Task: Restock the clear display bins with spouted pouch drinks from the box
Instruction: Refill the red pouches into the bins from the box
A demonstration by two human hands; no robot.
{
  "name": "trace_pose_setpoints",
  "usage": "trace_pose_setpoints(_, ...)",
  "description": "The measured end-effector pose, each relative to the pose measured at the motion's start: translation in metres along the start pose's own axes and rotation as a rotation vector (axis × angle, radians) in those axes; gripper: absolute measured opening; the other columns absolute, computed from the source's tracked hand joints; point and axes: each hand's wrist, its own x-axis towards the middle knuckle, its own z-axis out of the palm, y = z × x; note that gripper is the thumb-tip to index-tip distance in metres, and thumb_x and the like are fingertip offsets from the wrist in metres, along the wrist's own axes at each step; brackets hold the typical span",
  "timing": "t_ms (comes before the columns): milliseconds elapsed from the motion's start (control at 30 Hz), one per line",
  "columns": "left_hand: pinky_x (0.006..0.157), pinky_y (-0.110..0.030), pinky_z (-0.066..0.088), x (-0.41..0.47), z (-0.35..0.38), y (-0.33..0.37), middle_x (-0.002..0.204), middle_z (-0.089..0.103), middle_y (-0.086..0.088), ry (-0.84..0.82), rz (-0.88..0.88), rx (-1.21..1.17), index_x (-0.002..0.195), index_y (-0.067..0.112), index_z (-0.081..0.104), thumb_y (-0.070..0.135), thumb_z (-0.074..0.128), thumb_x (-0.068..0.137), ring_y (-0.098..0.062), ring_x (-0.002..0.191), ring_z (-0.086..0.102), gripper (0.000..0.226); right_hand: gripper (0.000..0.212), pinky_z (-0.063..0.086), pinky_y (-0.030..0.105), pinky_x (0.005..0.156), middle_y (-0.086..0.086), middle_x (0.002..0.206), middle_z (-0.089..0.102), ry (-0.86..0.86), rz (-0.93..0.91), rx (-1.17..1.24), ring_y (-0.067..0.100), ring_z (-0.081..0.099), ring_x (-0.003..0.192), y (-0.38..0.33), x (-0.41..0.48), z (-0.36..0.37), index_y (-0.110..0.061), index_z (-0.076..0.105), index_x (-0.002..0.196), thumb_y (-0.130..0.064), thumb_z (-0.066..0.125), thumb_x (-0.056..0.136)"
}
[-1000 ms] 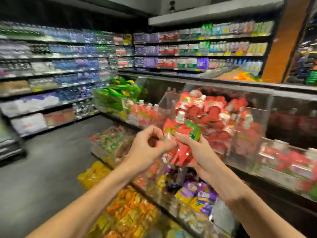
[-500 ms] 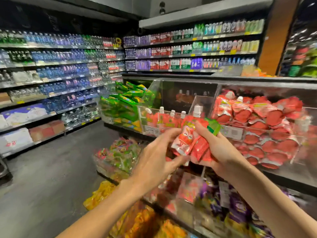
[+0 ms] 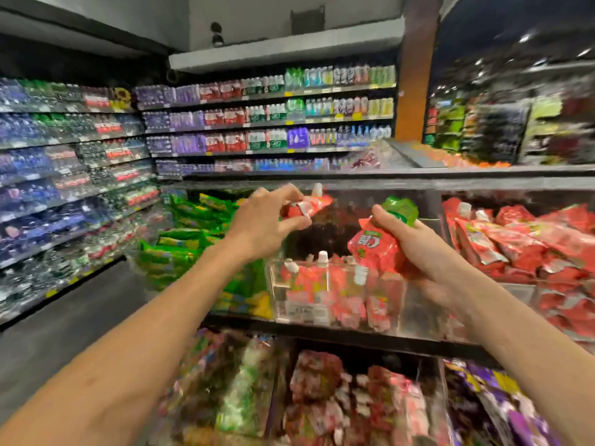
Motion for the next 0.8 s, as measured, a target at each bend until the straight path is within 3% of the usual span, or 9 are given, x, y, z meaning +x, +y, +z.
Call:
trace_pose_setpoints(133,0.078,-0.036,0.045,0.029,0.032,-0.007,0.109,0.064,-0.008,-0.294,0.074,0.240,0.117,0.031,0.058,0.056,0.068,0.085,-0.031,0.103,0.060,0.042,0.051,0.056,0.029,0.051,0.019,0.103,0.073,0.067,0.040,-0.067,0.021,0.071,0.064,0.006,0.016,0.005,-0.008,0.061,0.124,-0.039,0.074,0.085)
trace_pose_setpoints(233,0.073,-0.034,0.041,0.043,0.052,-0.007,0.111,0.066,-0.007,-0.351,0.173,0.476,0.118,0.026,0.059,0.055,0.067,0.087,-0.031,0.106,0.062,0.043,0.052,0.061,0.036,0.058,0.019,0.111,0.072,0.091,0.052,-0.117,0.024,0.072,0.073,0.010,0.027,0.006,-0.011,0.062,0.123,-0.039,0.077,0.083)
trace_pose_setpoints(300,0.069,-0.033,0.038,0.054,0.063,-0.008,0.112,0.067,-0.008,-0.378,0.213,0.587,0.116,0.022,0.060,0.052,0.067,0.088,-0.031,0.107,0.063,0.042,0.051,0.062,0.043,0.074,0.018,0.112,0.072,0.118,0.051,-0.136,0.028,0.073,0.085,0.012,0.033,0.004,-0.012,0.062,0.123,-0.040,0.077,0.082)
trace_pose_setpoints(467,0.070,-0.034,0.045,0.070,0.094,-0.010,0.115,0.068,-0.008,-0.495,0.322,0.770,0.112,0.016,0.063,0.045,0.066,0.091,-0.031,0.107,0.066,0.036,0.055,0.054,0.058,0.090,0.018,0.107,0.073,0.103,0.074,-0.112,0.038,0.071,0.099,0.017,0.041,-0.002,-0.011,0.062,0.123,-0.043,0.077,0.081)
trace_pose_setpoints(533,0.078,-0.035,0.049,0.074,0.102,-0.014,0.119,0.065,-0.008,-0.547,0.323,0.770,0.115,0.015,0.063,0.039,0.065,0.093,-0.031,0.110,0.065,0.032,0.055,0.059,0.051,0.083,0.014,0.104,0.075,0.088,0.088,-0.097,0.033,0.073,0.093,0.019,0.043,-0.003,-0.013,0.062,0.123,-0.045,0.077,0.080)
trace_pose_setpoints(633,0.085,-0.034,0.049,0.078,0.105,-0.014,0.124,0.060,-0.011,-0.656,0.239,0.718,0.123,0.016,0.062,0.044,0.068,0.090,-0.031,0.113,0.061,0.044,0.051,0.060,0.040,0.065,0.011,0.100,0.076,0.061,0.104,-0.076,0.025,0.075,0.082,0.020,0.044,-0.006,-0.016,0.063,0.121,-0.045,0.076,0.081)
trace_pose_setpoints(800,0.088,-0.036,0.053,0.085,0.100,-0.005,0.125,0.059,-0.009,-0.783,0.137,0.678,0.126,0.017,0.062,0.041,0.070,0.089,-0.028,0.109,0.061,0.045,0.049,0.059,0.038,0.061,0.009,0.099,0.076,0.035,0.076,-0.097,0.025,0.075,0.082,0.021,0.041,-0.009,-0.018,0.060,0.122,-0.046,0.074,0.084)
